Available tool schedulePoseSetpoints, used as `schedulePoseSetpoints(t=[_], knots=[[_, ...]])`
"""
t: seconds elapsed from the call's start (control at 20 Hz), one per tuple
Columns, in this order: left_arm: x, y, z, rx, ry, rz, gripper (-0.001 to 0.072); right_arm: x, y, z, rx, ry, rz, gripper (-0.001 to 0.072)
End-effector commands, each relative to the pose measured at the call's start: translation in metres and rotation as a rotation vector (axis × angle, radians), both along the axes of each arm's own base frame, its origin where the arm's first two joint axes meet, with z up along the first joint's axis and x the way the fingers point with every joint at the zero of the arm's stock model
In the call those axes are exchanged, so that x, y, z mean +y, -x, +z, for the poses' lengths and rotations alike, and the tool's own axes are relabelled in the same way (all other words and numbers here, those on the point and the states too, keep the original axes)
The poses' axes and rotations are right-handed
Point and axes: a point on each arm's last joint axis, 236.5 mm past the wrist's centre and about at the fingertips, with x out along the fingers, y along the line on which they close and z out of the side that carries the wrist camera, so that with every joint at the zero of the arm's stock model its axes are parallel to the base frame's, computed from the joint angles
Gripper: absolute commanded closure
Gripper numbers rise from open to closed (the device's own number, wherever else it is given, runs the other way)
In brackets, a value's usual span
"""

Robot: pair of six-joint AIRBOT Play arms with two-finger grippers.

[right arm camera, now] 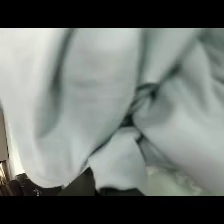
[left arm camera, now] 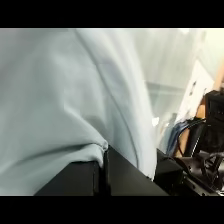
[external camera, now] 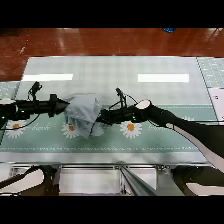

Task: Fold the shirts.

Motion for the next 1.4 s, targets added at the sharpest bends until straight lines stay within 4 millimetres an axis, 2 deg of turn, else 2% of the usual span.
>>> schedulePoseSetpoints(t=[0.0,0.1,0.15,0.25,0.3,0.4,0.5,0.6,0.75,0.9,1.05,1.2,1.3,1.35], knots=[[0.01,-0.039,0.081,-0.194,0.113,0.111,0.069,-0.022,-0.035,0.066,-0.202,0.013,0.036,0.0692],[0.028,-0.065,0.158,-0.384,0.16,0.204,0.069,-0.068,-0.087,0.137,-0.378,0.088,-0.063,0.0692],[0.037,-0.074,0.199,-0.487,0.156,0.237,0.069,-0.096,-0.108,0.182,-0.48,0.126,-0.115,0.0692],[0.05,-0.079,0.269,-0.665,0.097,0.27,0.0691,-0.149,-0.127,0.269,-0.667,0.201,-0.199,0.0692],[0.051,-0.076,0.301,-0.735,0.082,0.268,0.0691,-0.173,-0.125,0.305,-0.739,0.239,-0.229,0.0692],[0.047,-0.061,0.366,-0.882,0.053,0.239,0.0691,-0.212,-0.105,0.366,-0.866,0.311,-0.26,0.0692],[0.039,-0.039,0.418,-1.022,-0.002,0.214,0.0691,-0.241,-0.078,0.405,-0.952,0.367,-0.295,0.0692],[0.031,-0.015,0.453,-1.116,-0.086,0.195,0.0691,-0.263,-0.049,0.436,-1.029,0.409,-0.346,0.0692],[0.017,0.022,0.484,-1.22,-0.233,0.169,0.0691,-0.281,-0.005,0.461,-1.11,0.448,-0.391,0.0691],[0.014,0.059,0.499,-1.294,-0.391,0.194,0.0691,-0.3,0.032,0.464,-1.135,0.545,-0.419,0.0691],[0.036,0.091,0.494,-1.28,-0.679,0.306,0.0691,-0.333,0.061,0.447,-1.064,0.694,-0.466,0.0691],[0.069,0.128,0.487,-1.214,-0.948,0.44,0.0691,-0.392,0.094,0.42,-0.89,0.903,-0.597,0.0691],[0.086,0.158,0.493,-1.215,-1.041,0.525,0.069,-0.407,0.114,0.414,-0.845,0.948,-0.64,0.0691],[0.094,0.172,0.496,-1.227,-1.077,0.552,0.069,-0.407,0.123,0.41,-0.826,0.941,-0.643,0.0691]])
